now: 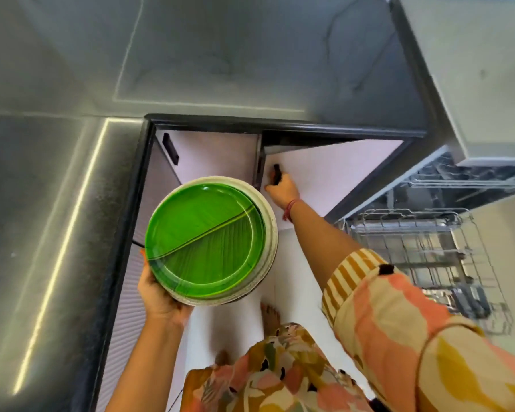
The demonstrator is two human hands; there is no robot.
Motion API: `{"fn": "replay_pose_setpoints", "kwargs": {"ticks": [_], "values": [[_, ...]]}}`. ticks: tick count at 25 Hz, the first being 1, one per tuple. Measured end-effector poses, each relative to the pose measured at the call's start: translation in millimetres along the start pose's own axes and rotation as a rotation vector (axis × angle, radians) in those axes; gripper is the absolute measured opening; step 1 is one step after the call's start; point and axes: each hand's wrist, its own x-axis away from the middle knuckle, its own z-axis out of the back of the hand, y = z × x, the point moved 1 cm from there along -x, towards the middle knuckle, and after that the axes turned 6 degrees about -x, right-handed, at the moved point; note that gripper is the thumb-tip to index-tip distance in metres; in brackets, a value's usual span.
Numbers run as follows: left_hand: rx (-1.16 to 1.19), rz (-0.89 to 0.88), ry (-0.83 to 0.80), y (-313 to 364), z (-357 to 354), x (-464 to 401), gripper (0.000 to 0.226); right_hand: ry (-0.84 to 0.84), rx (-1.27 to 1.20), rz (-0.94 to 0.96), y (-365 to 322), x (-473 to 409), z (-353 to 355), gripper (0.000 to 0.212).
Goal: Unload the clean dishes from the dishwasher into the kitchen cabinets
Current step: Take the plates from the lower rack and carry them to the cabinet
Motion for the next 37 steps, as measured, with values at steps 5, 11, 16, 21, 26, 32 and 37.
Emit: {"fn": "replay_pose_setpoints", "kwargs": {"ticks": [5,11,16,21,26,32,37], "values": [[-0.046,0.043,-0.09,3.1,12.8,8.9,0.046,0.07,-0.133,-0.009,66.3,87.1,23.6,0.066],[-0.089,0.134,-0.156,-8.5,23.5,40.8,0.049,0.202,-0.124,-0.051,122.3,149.0,89.3,0.07],[-0.121,0.206,-0.166,-24.5,36.1,50.4,0.048,0.388,-0.083,-0.175,161.2,161.7,140.7,0.074],[-0.145,0.222,-0.157,-40.8,37.1,49.7,0.045,0.54,-0.117,-0.269,185.3,162.9,186.1,0.073],[-0.176,0.23,-0.155,-58.7,29.7,44.8,0.039,0.679,-0.188,-0.316,201.6,164.9,209.7,0.067],[-0.212,0.245,-0.169,-76.8,18.8,33.5,0.041,0.777,-0.361,-0.312,208.7,166.5,209.7,0.085],[-0.178,0.235,-0.14,-95.2,5.8,28.9,0.04,0.665,-0.536,-0.357,205.5,173.6,168.3,0.065]]}}
